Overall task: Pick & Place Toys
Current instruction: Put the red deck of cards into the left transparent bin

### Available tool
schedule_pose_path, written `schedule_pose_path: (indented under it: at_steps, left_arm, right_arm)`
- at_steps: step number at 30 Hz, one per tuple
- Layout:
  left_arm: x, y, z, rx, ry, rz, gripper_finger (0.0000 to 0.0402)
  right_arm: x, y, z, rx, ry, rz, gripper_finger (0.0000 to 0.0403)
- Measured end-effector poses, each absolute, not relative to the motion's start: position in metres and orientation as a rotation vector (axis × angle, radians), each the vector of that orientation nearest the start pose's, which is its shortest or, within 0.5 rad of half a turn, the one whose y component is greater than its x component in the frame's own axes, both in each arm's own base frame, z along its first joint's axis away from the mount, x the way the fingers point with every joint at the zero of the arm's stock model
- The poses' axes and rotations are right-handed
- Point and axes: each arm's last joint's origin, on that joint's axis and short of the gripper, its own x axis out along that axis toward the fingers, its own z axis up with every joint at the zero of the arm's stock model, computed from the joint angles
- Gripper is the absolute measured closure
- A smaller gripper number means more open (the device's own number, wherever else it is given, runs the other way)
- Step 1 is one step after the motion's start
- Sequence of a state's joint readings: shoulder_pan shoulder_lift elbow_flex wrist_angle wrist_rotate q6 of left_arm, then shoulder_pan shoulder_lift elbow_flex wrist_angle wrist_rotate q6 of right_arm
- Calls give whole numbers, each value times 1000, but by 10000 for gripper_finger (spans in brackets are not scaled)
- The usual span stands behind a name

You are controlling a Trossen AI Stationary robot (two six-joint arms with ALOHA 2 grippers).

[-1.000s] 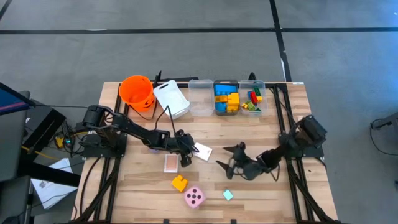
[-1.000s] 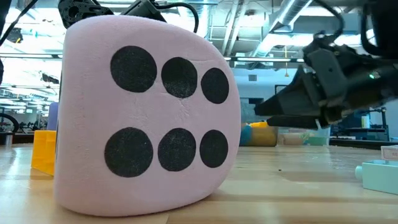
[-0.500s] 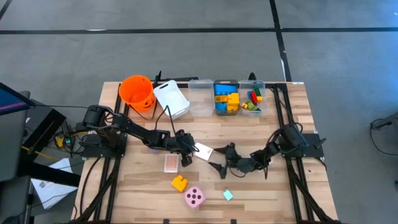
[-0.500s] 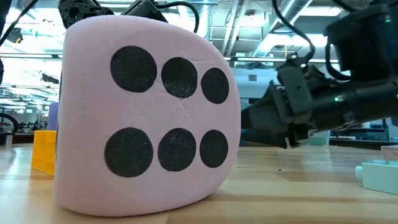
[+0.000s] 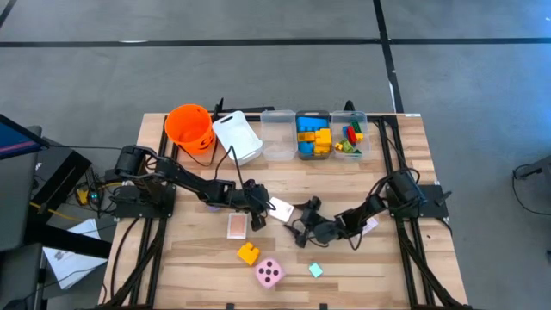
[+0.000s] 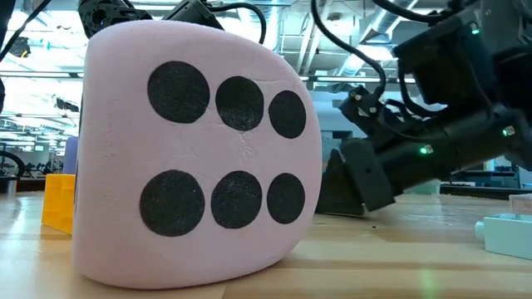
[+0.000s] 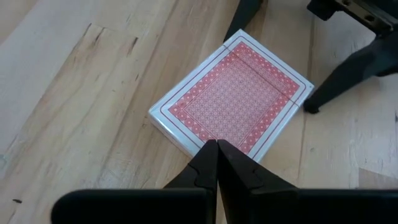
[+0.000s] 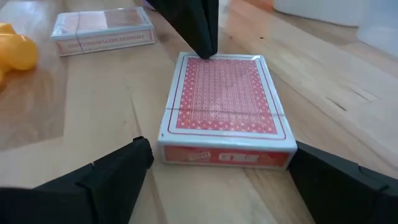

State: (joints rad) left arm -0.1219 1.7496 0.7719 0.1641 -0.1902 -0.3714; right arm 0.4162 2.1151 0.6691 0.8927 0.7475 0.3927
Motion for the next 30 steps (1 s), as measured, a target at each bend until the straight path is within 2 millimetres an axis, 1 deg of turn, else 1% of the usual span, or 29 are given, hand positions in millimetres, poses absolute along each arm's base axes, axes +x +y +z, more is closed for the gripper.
schedule_pose_path:
  at_steps: [6,12,15,18,24,26,27,30]
  left_arm:
    - [318,-33,124,-225,779,212,402]
    - [318,-33,124,-225,779,211,402]
    - [318,-33,124,-225,779,211,402]
    - [318,-33,124,-225,779,212,402]
    - [318,-33,124,-225,777,211,402]
    - [317,-33,129,-228,767,206,402]
    - [317,-33,135,-232,748,202,402]
    - [310,-33,165,-224,671,175,402]
  right_arm:
    - [313,106,49,103,414,-443,33]
    - [314,104,48,110,421,-447,37]
    - [314,104,47,111,425,-451,60]
    - [313,104,47,132,422,-463,100]
    - [313,104,48,152,413,-464,104]
    - [313,104,51,162,412,-456,104]
    - [314,105,54,168,411,-450,104]
    - [313,104,64,164,396,-464,104]
